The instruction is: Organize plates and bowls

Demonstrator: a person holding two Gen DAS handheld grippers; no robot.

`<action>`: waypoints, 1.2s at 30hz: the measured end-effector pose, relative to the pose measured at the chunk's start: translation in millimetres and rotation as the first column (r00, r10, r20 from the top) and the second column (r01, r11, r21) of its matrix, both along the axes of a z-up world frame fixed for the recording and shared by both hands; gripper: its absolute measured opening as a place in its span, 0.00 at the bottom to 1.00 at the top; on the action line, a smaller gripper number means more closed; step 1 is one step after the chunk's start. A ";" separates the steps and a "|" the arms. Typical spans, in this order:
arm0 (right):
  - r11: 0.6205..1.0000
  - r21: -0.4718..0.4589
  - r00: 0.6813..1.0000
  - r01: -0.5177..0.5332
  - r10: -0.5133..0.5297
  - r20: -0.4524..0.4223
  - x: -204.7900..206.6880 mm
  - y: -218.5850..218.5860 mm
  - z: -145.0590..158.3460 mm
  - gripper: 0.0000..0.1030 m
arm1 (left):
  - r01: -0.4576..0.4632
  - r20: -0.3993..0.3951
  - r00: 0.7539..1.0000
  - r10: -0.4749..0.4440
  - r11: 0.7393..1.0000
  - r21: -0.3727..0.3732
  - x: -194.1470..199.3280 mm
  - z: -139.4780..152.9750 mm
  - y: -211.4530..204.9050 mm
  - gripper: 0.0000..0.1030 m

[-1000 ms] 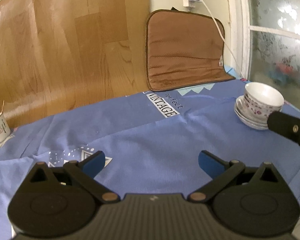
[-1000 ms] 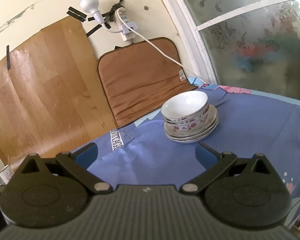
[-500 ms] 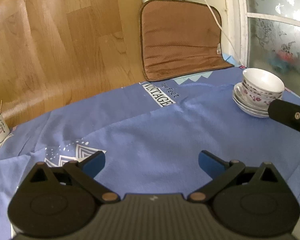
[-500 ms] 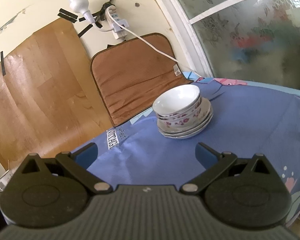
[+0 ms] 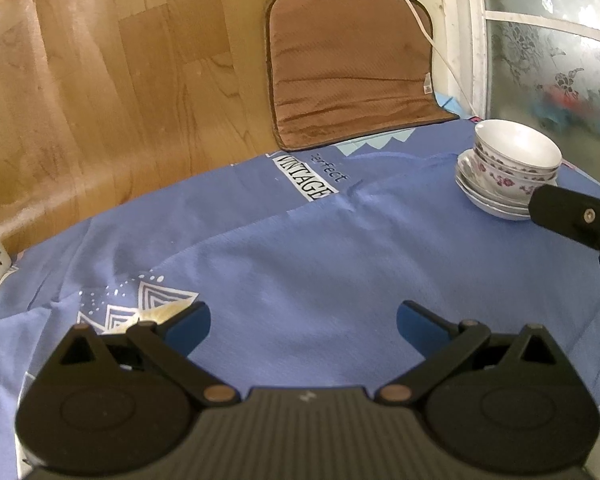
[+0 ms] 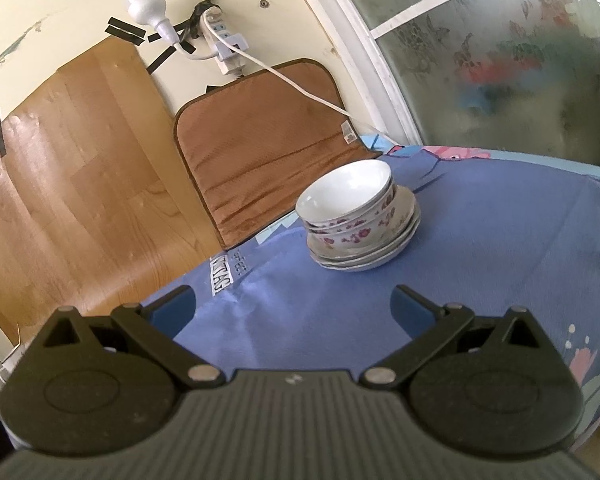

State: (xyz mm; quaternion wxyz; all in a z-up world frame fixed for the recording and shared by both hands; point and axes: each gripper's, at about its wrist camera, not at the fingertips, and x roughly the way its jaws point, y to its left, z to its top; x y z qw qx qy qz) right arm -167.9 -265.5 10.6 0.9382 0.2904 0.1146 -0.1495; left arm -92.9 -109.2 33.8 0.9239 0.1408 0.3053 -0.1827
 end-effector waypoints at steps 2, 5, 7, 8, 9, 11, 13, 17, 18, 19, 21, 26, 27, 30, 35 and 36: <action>1.000 0.003 1.000 0.002 -0.002 0.000 0.1 -1.0 -0.2 1.00 | 0.003 -0.002 1.000 -0.003 1.000 0.001 0.1 -0.2 -0.6 1.00; 1.000 0.005 1.000 0.002 -0.002 0.001 0.2 -1.8 -0.6 1.00 | 0.006 -0.001 1.000 -0.006 1.000 0.005 -0.6 -0.3 -1.3 1.00; 1.000 0.007 1.000 0.001 -0.001 0.001 0.5 -2.2 -0.9 1.00 | 0.008 0.000 1.000 -0.008 1.000 0.007 -1.1 -0.4 -1.8 1.00; 1.000 0.007 1.000 0.001 -0.001 0.001 0.5 -2.5 -1.0 1.00 | 0.009 -0.001 1.000 -0.009 1.000 0.008 -0.9 -0.5 -2.0 1.00; 1.000 0.008 1.000 0.002 -0.002 0.001 0.1 -2.3 -1.0 1.00 | 0.009 -0.003 1.000 -0.009 1.000 0.009 -0.7 -0.4 -2.3 1.00; 1.000 0.007 1.000 0.002 -0.002 0.003 0.1 -2.4 -0.9 1.00 | 0.009 -0.007 1.000 -0.009 1.000 0.010 -0.6 -0.1 -2.5 1.00; 1.000 0.006 1.000 0.003 -0.003 0.004 0.0 -2.5 -1.0 1.00 | 0.011 -0.011 1.000 -0.011 1.000 0.009 -0.5 0.4 -2.7 1.00; 1.000 0.006 1.000 0.003 -0.003 0.004 -0.1 -2.8 -0.9 1.00 | 0.014 -0.007 1.000 -0.014 1.000 0.015 -2.1 0.8 -3.8 1.00; 1.000 0.006 1.000 0.003 -0.003 0.004 0.0 -2.8 -0.8 1.00 | 0.016 -0.005 1.000 -0.015 1.000 0.016 -2.6 0.8 -4.1 1.00; 1.000 0.006 1.000 0.002 -0.002 0.004 0.0 -2.8 -0.7 1.00 | 0.016 -0.004 1.000 -0.016 1.000 0.018 -2.8 0.6 -4.1 1.00; 1.000 0.006 1.000 0.003 -0.003 0.004 -0.2 -2.6 -0.6 1.00 | 0.017 -0.004 1.000 -0.016 1.000 0.019 -2.6 0.5 -3.8 1.00; 1.000 0.005 1.000 0.003 -0.003 0.005 -0.5 -3.0 -0.3 1.00 | 0.016 -0.004 1.000 -0.015 1.000 0.018 -2.2 0.5 -3.9 1.00; 1.000 0.005 1.000 0.003 -0.003 0.005 -0.6 -2.9 -0.3 1.00 | 0.016 -0.003 1.000 -0.016 1.000 0.018 -2.2 0.5 -3.9 1.00; 1.000 0.005 1.000 0.002 -0.002 0.005 -0.6 -3.3 -0.4 1.00 | 0.016 -0.003 1.000 -0.016 1.000 0.018 -2.2 0.5 -4.0 1.00; 1.000 0.008 1.000 0.006 -0.006 0.006 -1.3 -4.7 1.0 1.00 | 0.020 0.001 1.000 -0.020 1.000 0.015 -2.2 0.8 -4.3 1.00; 1.000 0.008 1.000 0.007 -0.007 0.006 -1.7 -4.9 1.2 1.00 | 0.027 0.006 1.000 -0.027 1.000 0.009 -2.8 1.1 -4.0 1.00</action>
